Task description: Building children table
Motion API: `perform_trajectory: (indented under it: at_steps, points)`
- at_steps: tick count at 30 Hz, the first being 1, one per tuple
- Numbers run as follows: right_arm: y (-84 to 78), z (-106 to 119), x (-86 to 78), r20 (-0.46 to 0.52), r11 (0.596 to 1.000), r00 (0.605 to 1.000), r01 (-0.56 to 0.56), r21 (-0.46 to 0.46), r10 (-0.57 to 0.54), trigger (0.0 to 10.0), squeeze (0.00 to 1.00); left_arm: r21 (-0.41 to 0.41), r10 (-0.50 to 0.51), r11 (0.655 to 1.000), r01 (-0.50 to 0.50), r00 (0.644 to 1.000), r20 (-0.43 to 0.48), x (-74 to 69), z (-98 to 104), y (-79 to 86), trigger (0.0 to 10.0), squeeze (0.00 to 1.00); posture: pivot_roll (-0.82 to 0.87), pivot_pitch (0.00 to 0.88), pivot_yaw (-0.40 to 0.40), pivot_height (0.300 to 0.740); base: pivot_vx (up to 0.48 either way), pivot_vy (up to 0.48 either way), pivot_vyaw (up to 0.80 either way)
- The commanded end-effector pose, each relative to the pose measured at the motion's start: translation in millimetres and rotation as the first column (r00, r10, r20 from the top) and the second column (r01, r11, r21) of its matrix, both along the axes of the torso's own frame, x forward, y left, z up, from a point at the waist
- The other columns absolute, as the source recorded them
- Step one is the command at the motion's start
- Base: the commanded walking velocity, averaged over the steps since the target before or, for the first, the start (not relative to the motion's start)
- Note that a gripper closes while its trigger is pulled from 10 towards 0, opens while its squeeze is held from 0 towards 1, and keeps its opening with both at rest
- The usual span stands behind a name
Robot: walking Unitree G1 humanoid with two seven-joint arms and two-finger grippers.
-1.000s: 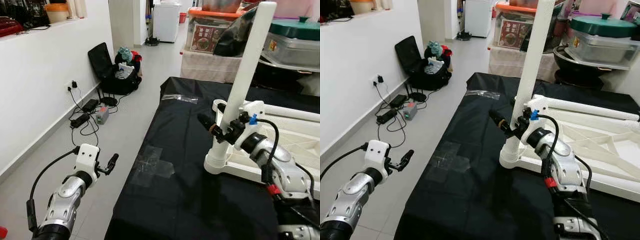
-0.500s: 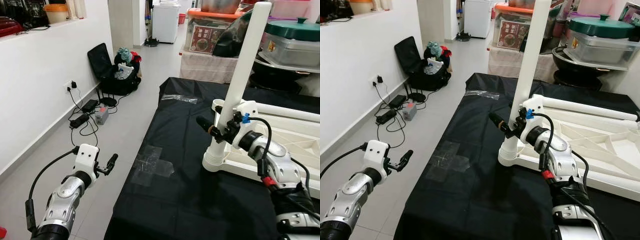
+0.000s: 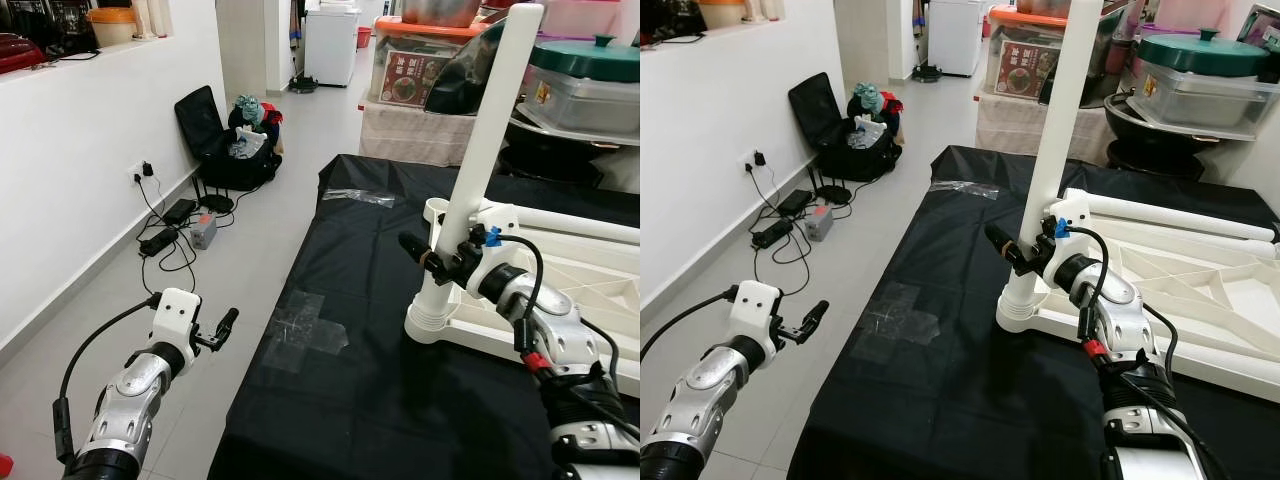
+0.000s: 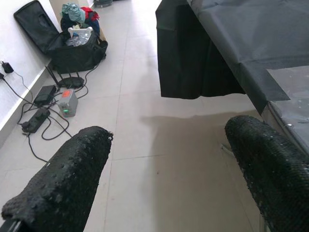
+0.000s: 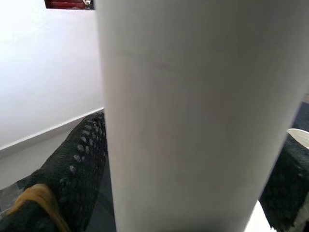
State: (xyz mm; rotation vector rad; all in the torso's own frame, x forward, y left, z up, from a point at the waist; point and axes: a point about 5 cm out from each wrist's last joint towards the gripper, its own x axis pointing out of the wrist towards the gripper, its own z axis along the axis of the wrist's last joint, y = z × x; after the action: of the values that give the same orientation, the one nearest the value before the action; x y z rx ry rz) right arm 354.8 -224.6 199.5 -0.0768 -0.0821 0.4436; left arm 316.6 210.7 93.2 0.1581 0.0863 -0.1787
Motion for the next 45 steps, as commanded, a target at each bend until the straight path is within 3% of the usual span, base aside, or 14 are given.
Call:
perform_trajectory:
  at_steps: [1, 7, 8, 13, 14, 32, 34, 35, 45]
  points:
    - [1.1, -0.6, -0.4, 0.0, 1.0, 1.0, -0.006, 0.024, 0.006, 0.0, 0.0, 0.012, -0.014, 1.0, 0.014, 1.0, -0.009, 0.7, -2.0, -3.4, 10.0, 0.0, 0.09, 0.0, -0.062, 0.74, 0.0, 0.0, 0.0]
    - [3.6, 0.9, 1.5, -0.009, 1.0, 1.0, -0.015, 0.018, 0.015, 0.0, 0.0, 0.006, -0.014, 1.0, 0.014, 1.0, -0.009, 0.6, -2.3, -4.4, 10.0, 0.0, 0.09, 0.0, -0.064, 0.74, 0.0, 0.0, 0.0]
    - [4.4, -0.2, 2.2, -0.021, 1.0, 1.0, -0.01, 0.007, 0.01, 10.0, 0.0, 0.004, -0.014, 1.0, 0.014, 1.0, -0.01, 0.4, -2.6, -4.7, 10.0, 0.0, 0.09, 0.0, -0.064, 0.74, 0.0, 0.0, 0.0]
    - [5.3, -1.3, 2.6, -0.027, 1.0, 1.0, -0.005, -0.009, 0.005, 10.0, 0.0, 0.002, -0.014, 1.0, 0.014, 1.0, -0.012, -0.1, -3.6, -5.0, 10.0, 0.0, 0.09, 0.0, -0.064, 0.74, 0.0, 0.0, 0.0]
    - [5.4, 0.1, 2.0, -0.012, 1.0, 1.0, -0.011, 0.004, 0.011, 0.0, 0.0, 0.002, -0.013, 1.0, 0.013, 1.0, -0.012, -0.2, -3.8, -4.9, 10.0, 0.0, 0.09, 0.0, -0.064, 0.74, 0.0, 0.0, 0.0]
    - [2.1, 11.9, -3.0, 0.055, 0.999, 0.998, -0.029, 0.025, 0.028, 0.0, 0.0, 0.002, -0.013, 1.0, 0.013, 1.0, -0.018, -0.6, -5.6, -5.5, 10.0, 0.0, 0.08, 0.0, -0.064, 0.74, 0.0, 0.0, 0.0]
    - [2.5, 10.5, -4.1, 0.052, 0.999, 0.998, -0.027, 0.018, 0.026, 0.5, 0.0, 0.002, -0.013, 1.0, 0.013, 1.0, -0.018, -0.7, -5.7, -5.6, 10.0, 0.0, 0.08, 0.0, -0.064, 0.74, 0.0, 0.0, 0.0]
    - [4.4, 7.3, -6.3, 0.04, 1.0, 0.999, -0.029, -0.002, 0.029, 10.0, 0.0, 0.002, -0.014, 1.0, 0.014, 1.0, -0.019, -0.7, -5.9, -5.9, 10.0, 0.0, 0.08, 0.0, -0.064, 0.74, 0.0, 0.0, 0.0]
    - [7.7, -4.0, -23.3, 0.034, 0.999, 0.999, -0.009, -0.036, 0.01, 10.0, 0.0, -0.001, -0.023, 1.0, 0.023, 0.999, -0.022, 0.2, -6.7, -8.6, 10.0, 0.0, 0.07, 0.0, -0.058, 0.74, 0.0, 0.0, 0.0]
